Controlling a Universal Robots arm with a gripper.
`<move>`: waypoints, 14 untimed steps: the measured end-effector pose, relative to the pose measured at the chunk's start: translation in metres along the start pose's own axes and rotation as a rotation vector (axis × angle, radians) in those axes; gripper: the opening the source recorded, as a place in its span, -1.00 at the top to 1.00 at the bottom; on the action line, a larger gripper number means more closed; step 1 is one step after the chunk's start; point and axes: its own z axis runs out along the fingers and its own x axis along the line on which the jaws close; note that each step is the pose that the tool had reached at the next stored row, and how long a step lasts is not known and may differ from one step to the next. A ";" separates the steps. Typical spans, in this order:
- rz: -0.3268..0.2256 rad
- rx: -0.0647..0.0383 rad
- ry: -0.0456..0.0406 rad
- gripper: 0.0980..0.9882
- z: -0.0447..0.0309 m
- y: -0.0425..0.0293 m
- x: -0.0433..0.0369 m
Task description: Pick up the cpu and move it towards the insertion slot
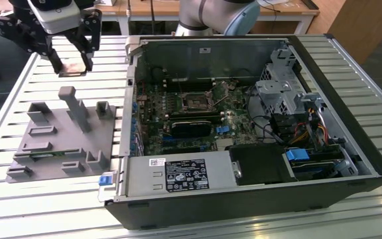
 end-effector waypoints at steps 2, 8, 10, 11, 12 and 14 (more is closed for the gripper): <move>0.000 0.000 0.0000 0.00 0.0000 -0.0001 -0.0022; 0.000 0.000 0.0000 0.00 0.0000 -0.0002 -0.0087; 0.000 0.000 -0.0001 0.00 0.0000 -0.0003 -0.0117; 0.000 0.000 0.0000 0.00 0.0000 -0.0004 -0.0131; 0.000 0.000 0.0000 0.00 0.0000 -0.0004 -0.0144; 0.000 0.000 0.0000 0.00 0.0000 -0.0005 -0.0168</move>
